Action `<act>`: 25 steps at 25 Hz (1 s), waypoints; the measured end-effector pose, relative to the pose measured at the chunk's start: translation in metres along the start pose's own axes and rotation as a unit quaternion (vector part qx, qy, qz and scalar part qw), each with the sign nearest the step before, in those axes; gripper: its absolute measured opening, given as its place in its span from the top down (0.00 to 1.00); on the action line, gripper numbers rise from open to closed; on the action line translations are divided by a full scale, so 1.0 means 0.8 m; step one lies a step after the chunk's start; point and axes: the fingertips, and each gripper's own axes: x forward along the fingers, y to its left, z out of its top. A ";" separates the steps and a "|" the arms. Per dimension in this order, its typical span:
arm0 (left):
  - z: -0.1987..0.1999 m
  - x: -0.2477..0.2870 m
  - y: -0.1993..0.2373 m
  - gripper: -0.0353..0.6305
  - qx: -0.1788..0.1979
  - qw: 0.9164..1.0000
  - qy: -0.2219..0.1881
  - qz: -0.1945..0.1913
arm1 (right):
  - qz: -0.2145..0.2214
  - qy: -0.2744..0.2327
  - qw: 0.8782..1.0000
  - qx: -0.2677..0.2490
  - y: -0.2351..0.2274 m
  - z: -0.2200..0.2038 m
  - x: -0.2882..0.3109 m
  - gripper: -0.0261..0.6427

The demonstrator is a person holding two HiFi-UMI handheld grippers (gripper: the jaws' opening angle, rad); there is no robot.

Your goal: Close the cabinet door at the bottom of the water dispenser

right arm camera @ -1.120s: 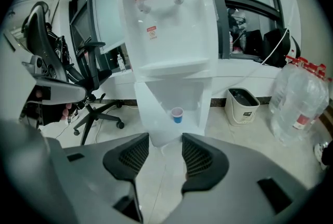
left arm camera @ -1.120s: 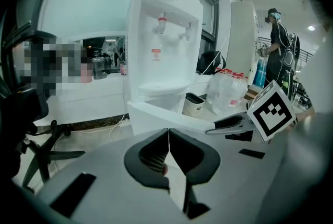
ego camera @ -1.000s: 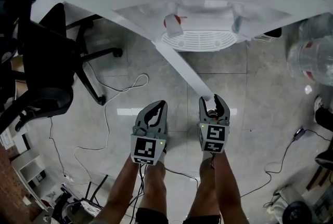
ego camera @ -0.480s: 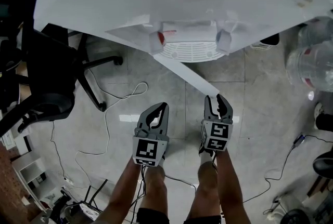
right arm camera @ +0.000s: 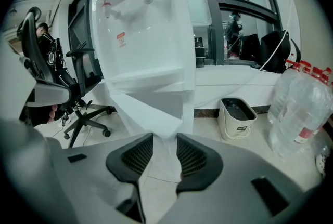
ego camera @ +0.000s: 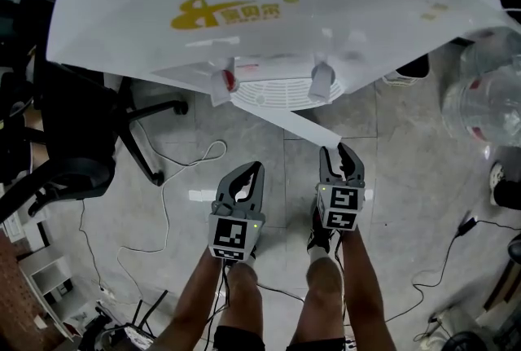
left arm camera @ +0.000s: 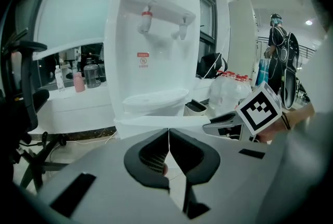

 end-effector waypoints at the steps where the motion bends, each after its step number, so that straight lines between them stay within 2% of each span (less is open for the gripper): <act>1: 0.001 0.002 -0.001 0.91 0.000 1.000 -0.001 -0.001 | 0.000 -0.002 1.000 -0.002 -0.004 0.002 0.003 0.74; 9: 0.003 0.021 0.000 0.91 0.000 1.000 -0.009 0.001 | -0.012 -0.016 1.000 -0.013 -0.032 0.030 0.026 0.75; 25: 0.022 0.054 0.026 0.91 0.010 0.999 -0.042 0.010 | -0.008 -0.046 0.998 -0.041 -0.066 0.076 0.068 0.78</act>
